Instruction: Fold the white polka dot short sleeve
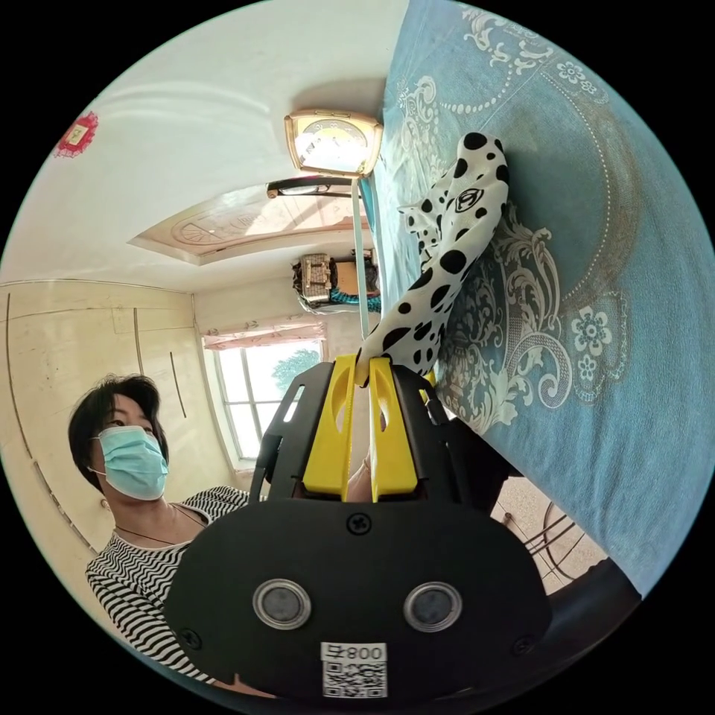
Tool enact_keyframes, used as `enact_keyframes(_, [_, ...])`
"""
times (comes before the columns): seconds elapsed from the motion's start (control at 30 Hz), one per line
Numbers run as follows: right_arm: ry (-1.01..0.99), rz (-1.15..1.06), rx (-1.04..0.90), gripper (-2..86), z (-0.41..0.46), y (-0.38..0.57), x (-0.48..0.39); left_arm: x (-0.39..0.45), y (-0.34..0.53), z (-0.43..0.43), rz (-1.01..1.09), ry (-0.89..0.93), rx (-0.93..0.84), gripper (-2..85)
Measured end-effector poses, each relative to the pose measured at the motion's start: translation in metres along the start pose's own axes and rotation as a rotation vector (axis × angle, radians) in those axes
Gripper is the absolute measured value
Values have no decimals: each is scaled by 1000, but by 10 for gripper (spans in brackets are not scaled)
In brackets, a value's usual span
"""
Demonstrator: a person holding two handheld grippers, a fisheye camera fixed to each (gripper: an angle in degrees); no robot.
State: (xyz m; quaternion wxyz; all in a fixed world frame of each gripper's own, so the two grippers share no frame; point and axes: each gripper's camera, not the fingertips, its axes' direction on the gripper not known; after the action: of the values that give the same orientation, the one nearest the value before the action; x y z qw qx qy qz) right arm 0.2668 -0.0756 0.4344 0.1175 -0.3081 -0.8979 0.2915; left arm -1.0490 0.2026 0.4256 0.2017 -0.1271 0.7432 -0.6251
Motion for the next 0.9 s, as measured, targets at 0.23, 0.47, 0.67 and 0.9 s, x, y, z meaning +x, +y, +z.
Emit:
enact_keyframes(0.23, [7, 11, 9, 25, 27, 12, -5, 30, 8, -10, 17, -2, 21, 38])
enact_keyframes(0.47, [55, 43, 34, 25, 51, 36, -8, 45, 35, -13, 21, -9, -2, 31])
enact_keyframes(0.67, [124, 76, 32, 25, 73, 74, -13, 48, 75, -20, 25, -33, -40, 30])
enact_keyframes(0.9, [168, 66, 17, 24, 106, 139, -46, 52, 135, -33, 70, -39, -85, 29])
